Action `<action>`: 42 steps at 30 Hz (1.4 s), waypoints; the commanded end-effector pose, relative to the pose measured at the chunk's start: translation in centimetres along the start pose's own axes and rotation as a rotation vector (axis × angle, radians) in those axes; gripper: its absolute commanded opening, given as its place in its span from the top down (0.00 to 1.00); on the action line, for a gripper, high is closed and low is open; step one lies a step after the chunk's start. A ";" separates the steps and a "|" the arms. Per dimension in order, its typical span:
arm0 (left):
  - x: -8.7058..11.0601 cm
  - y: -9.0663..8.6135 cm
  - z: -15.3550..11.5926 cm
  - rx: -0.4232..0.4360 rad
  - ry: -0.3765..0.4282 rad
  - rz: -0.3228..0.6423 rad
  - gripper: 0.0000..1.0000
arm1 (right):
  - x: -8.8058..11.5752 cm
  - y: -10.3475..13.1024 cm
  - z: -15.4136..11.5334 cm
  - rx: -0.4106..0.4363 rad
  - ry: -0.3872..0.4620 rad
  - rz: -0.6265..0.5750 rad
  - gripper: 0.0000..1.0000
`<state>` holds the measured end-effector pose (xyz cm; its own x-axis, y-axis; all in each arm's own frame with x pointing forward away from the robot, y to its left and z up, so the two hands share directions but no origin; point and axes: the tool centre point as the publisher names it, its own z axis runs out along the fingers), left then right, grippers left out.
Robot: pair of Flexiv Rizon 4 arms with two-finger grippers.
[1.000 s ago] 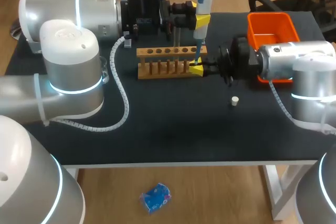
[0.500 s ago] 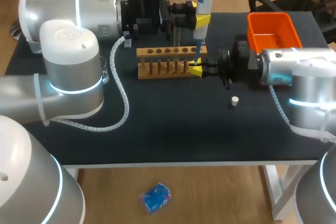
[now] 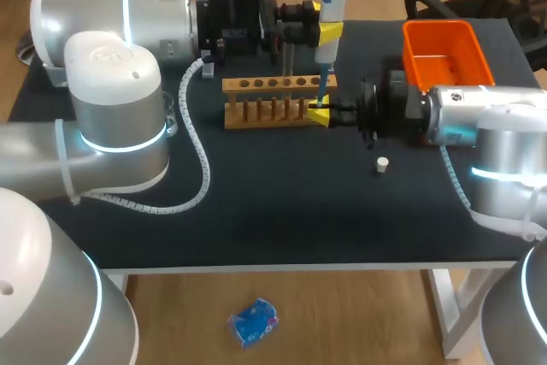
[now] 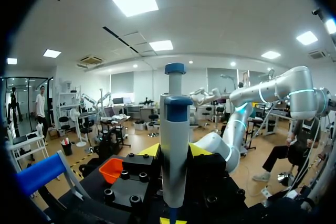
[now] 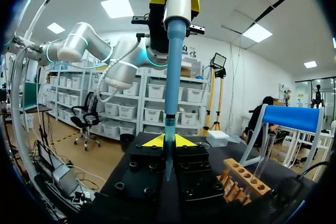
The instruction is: Invert the test tube, pick up the pipette, mount the tip to pipette, aspirate from beaker and dispense into the tube, eject the tip, return the pipette, and cap with the stopper.
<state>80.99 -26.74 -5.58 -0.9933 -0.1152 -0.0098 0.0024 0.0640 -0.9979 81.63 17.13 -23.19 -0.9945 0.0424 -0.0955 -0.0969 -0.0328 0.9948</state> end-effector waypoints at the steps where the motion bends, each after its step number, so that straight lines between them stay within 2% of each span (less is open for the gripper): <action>1: 0.1 0.7 0.0 0.001 0.000 0.000 1.00 | 0.0 0.6 -0.2 0.017 0.008 0.011 0.00; 10: 0.1 0.7 0.0 0.001 0.000 0.000 1.00 | 0.3 -0.5 -1.4 0.088 0.070 0.114 0.00; 18: -0.3 0.5 -0.3 0.003 0.013 0.022 1.00 | 0.9 -0.8 -3.2 0.114 0.181 0.185 0.00; 21: -0.9 0.2 -1.4 0.038 0.032 0.048 1.00 | 1.2 -0.9 -3.9 0.125 0.227 0.208 0.00; 23: -1.2 0.1 -2.5 0.029 0.030 0.068 1.00 | 1.4 -0.9 -4.2 0.137 0.257 0.216 0.00; 27: -1.8 -0.2 -4.8 0.060 0.084 0.102 1.00 | 1.9 -0.9 -4.8 0.144 0.300 0.221 0.00; 30: -2.1 -0.2 -6.4 0.038 0.081 0.117 1.00 | 2.2 -0.8 -5.2 0.125 0.347 0.226 0.00; 34: -2.5 -0.1 -7.9 0.002 0.053 0.109 1.00 | 2.2 -0.8 -5.2 0.125 0.347 0.226 0.00; 42: -2.5 -0.1 -7.9 0.002 0.053 0.109 1.00 | 2.2 -0.8 -5.2 0.125 0.347 0.226 0.00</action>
<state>82.75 -18.99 -5.08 -0.9919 -0.0547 -0.1147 0.1107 0.0711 -0.9913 79.10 12.07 -24.38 -0.9488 -0.2839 0.1386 0.1088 0.1183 0.9870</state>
